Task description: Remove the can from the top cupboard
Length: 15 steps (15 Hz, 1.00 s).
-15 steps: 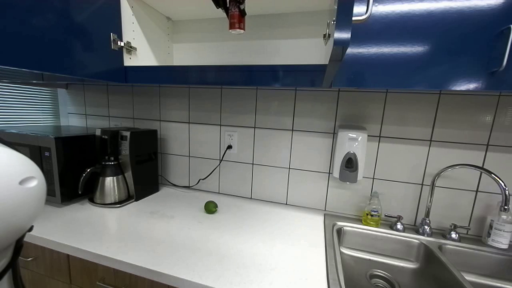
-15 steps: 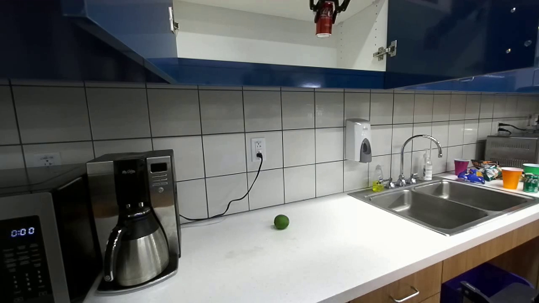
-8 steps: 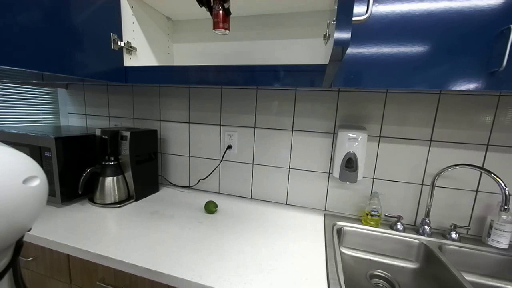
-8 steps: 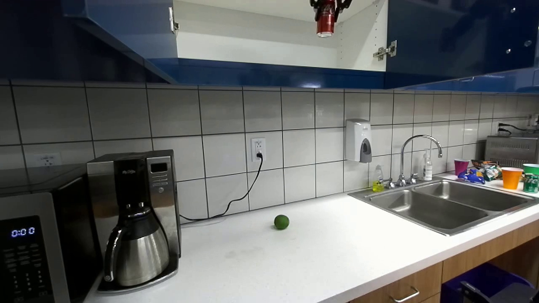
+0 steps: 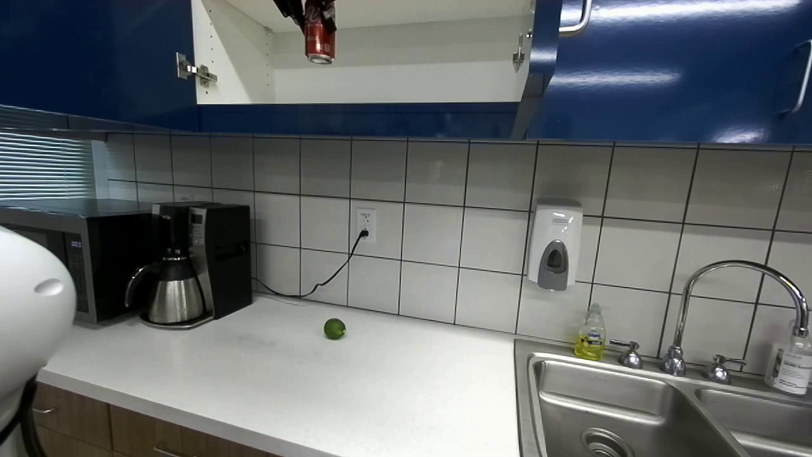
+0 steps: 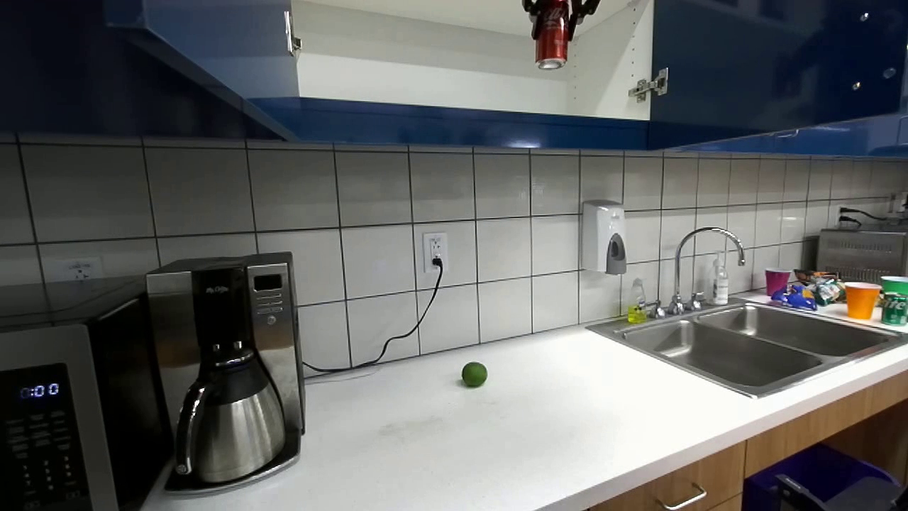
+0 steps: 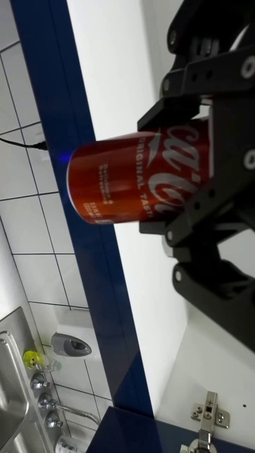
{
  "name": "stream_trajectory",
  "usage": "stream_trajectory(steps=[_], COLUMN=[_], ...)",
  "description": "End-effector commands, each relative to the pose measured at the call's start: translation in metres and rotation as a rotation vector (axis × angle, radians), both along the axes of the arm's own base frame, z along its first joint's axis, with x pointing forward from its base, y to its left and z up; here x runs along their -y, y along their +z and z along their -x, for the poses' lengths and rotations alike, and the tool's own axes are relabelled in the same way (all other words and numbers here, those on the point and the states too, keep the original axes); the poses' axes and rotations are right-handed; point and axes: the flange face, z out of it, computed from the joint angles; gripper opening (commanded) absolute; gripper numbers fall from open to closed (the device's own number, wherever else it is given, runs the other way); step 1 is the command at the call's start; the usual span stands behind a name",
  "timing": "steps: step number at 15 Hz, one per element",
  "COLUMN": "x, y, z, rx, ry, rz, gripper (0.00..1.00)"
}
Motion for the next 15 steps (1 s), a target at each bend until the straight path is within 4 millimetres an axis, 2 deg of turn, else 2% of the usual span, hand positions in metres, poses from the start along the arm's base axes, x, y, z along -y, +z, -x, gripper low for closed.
stream_trajectory(steps=[1, 6, 8, 12, 15], x=[-0.007, -0.009, -0.007, -0.005, -0.008], y=[-0.015, -0.043, -0.057, -0.091, -0.121], z=[0.034, 0.062, 0.067, 0.063, 0.052], rx=[0.008, -0.008, -0.02, -0.047, -0.06], ry=[-0.015, -0.017, -0.017, -0.013, 0.01], rz=[-0.008, -0.01, -0.009, -0.004, -0.003], gripper=[0.38, 0.38, 0.38, 0.38, 0.38])
